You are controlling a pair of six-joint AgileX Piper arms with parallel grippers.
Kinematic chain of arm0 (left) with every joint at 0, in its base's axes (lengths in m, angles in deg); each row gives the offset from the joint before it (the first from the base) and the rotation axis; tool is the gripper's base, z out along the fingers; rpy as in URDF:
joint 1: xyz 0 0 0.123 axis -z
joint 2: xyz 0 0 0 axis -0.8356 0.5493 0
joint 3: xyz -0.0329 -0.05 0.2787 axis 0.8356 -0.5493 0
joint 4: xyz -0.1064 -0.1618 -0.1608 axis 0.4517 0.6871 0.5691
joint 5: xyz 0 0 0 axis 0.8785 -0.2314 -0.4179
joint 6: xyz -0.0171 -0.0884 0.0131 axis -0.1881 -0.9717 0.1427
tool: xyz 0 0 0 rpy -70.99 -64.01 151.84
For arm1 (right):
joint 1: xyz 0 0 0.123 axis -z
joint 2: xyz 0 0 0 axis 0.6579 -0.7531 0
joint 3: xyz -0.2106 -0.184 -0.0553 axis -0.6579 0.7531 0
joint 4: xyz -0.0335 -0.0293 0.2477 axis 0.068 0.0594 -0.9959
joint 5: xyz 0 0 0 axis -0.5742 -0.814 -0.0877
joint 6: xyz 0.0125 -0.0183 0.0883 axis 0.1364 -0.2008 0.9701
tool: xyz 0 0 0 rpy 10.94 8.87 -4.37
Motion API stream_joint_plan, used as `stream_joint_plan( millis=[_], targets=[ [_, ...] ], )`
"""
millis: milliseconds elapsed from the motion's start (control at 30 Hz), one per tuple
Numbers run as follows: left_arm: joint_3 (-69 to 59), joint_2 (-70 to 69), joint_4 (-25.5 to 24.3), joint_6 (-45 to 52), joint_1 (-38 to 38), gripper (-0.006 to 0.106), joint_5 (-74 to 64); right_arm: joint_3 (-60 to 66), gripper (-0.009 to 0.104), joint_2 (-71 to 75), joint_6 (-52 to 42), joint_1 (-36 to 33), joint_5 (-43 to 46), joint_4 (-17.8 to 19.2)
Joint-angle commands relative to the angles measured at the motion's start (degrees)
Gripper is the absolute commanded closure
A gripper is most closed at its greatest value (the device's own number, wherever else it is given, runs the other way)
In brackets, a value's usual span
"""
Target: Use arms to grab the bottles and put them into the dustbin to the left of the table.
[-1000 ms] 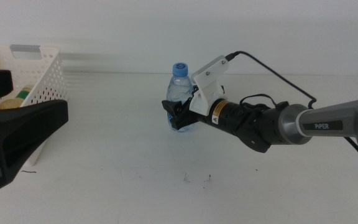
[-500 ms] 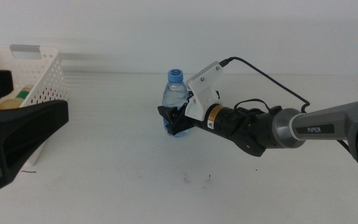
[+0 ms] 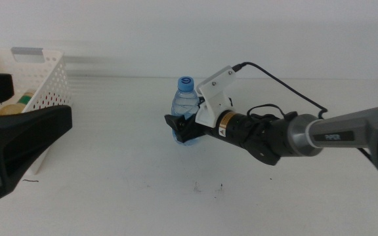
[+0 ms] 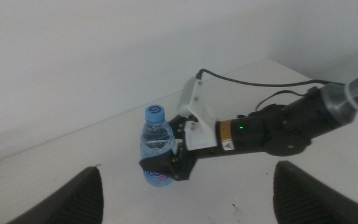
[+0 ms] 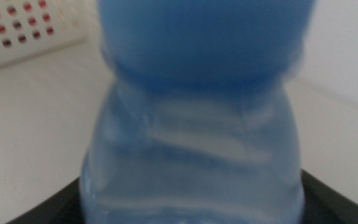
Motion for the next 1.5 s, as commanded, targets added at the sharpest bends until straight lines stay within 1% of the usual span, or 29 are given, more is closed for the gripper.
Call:
stream_joint_plan(
  millis=[0, 100, 167, 400, 467, 567, 667, 800, 833, 900, 933, 1033, 1133, 1200, 1267, 1367, 1467],
  targets=[
    [-0.24, -0.23, 0.13, -0.06, 0.18, 0.007, 0.53, 2.37, 0.004, 3.02, 1.14, -0.09, -1.78, -0.12],
    [-0.24, -0.23, 0.13, -0.01, 0.18, 0.007, 0.53, 8.67, 0.004, 6.40, 0.59, -0.09, 2.44, -0.12],
    [-0.24, -0.23, 0.13, -0.01, 0.18, 0.007, 0.53, 12.84, 0.004, 8.95, 0.34, -0.09, 3.71, -1.07],
    [-0.24, -0.23, 0.13, -0.01, 0.18, 0.007, 0.53, 24.26, 0.004, 21.22, 0.17, -0.09, 0.17, -2.19],
    [-0.24, -0.23, 0.13, -0.01, 0.18, 0.007, 0.53, 26.92, 0.004, 26.35, 1.37, -0.09, -2.66, -2.90],
    [-0.24, -0.23, 0.13, -0.01, 0.18, 0.007, 0.53, 29.33, 0.004, 35.53, 3.38, -0.09, -9.58, -3.06],
    [-0.24, -0.23, 0.13, -0.01, 0.18, 0.007, 0.53, 30.40, 0.004, 45.18, 4.92, -0.09, -18.87, -2.79],
    [-0.24, -0.23, 0.13, -0.01, 0.18, 0.007, 0.53, 30.40, 0.005, 57.84, 5.88, -0.09, -35.53, -2.51],
    [-0.24, -0.23, 0.13, -0.01, 0.18, 0.007, 0.53, 30.29, 0.005, 60.82, 5.88, -0.09, -38.22, -2.51],
    [-0.24, -0.23, 0.13, -0.01, 0.18, 0.007, 0.53, 30.29, 0.006, 66.04, 5.88, -0.09, -43.09, -3.98],
    [-0.24, -0.23, 0.13, -0.01, 0.18, 0.007, 0.53, 30.17, 0.007, 68.79, 4.76, -0.09, -45.28, -5.63],
    [-0.24, -0.23, 0.13, -0.01, 0.18, 0.007, 0.53, 28.25, 0.010, 75.72, -3.82, -0.09, -52.98, -14.06],
    [-0.24, -0.23, 0.13, -0.01, 0.18, 0.007, 0.53, 24.33, 0.014, 80.21, -12.32, -0.09, -61.29, -20.77],
    [-0.24, -0.23, 0.13, -0.01, 0.18, 0.007, 0.53, 19.59, 0.014, 81.00, -15.07, -0.09, -67.28, -23.98],
    [-0.24, -0.23, 0.13, -0.01, 0.18, 0.007, 0.53, 14.16, 0.014, 80.86, -16.08, -0.09, -74.43, -25.03],
    [-0.24, -0.23, 0.13, -0.01, 0.18, 0.007, 0.53, 5.53, 0.014, 79.07, -17.94, -0.09, -85.95, -25.01],
    [-0.24, -0.23, 0.13, -0.01, 0.18, 0.007, 0.53, -0.65, 0.014, 77.28, -19.31, -0.09, -92.76, -26.89]
  ],
)
